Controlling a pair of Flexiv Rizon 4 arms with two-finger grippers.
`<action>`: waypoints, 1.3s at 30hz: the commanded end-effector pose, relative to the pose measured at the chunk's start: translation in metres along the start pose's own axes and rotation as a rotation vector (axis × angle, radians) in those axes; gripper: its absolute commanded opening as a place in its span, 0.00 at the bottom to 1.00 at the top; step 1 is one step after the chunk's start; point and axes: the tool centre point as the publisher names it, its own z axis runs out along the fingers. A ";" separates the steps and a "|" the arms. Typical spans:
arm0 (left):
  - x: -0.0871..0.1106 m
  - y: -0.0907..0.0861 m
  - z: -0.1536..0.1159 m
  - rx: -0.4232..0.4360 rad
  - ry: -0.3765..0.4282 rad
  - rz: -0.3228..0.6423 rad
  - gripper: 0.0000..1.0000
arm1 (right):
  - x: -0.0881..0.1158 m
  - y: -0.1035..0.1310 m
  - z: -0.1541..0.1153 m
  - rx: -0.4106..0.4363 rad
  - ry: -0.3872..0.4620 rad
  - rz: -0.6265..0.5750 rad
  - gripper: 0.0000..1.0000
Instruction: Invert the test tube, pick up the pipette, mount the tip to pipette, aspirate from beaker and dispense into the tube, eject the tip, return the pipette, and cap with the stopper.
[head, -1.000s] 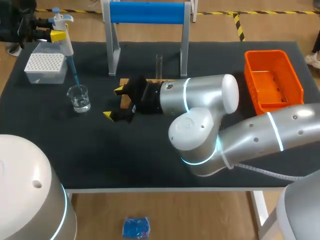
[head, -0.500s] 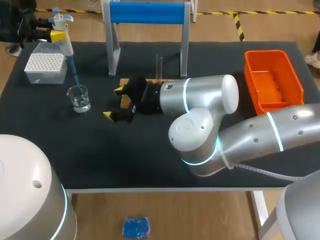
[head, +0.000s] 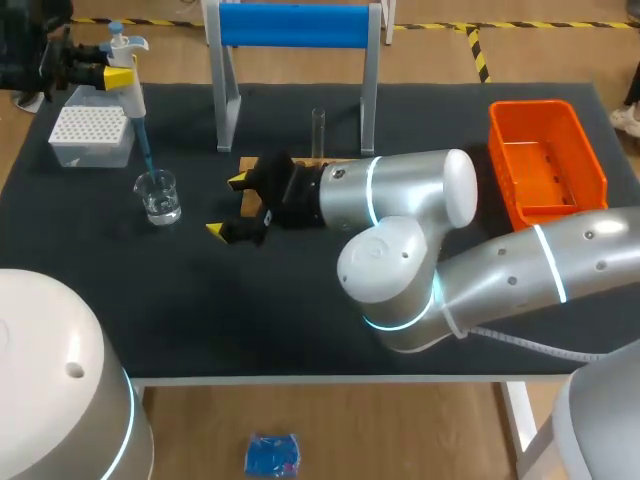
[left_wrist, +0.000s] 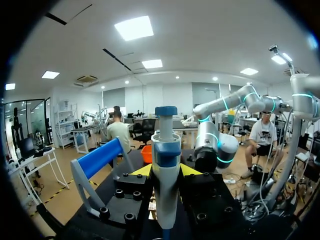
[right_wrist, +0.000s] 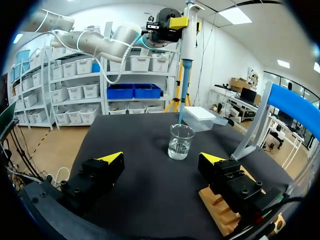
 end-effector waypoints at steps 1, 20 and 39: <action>-0.004 0.007 0.000 0.010 0.000 -0.005 0.00 | 0.000 -0.001 -0.001 -0.004 0.001 0.001 1.00; -0.010 0.028 -0.002 0.045 -0.011 -0.009 0.00 | 0.000 -0.001 -0.001 -0.004 0.001 0.001 1.00; -0.015 0.047 -0.003 0.068 -0.021 -0.035 0.00 | 0.000 -0.001 -0.001 -0.004 0.001 0.001 1.00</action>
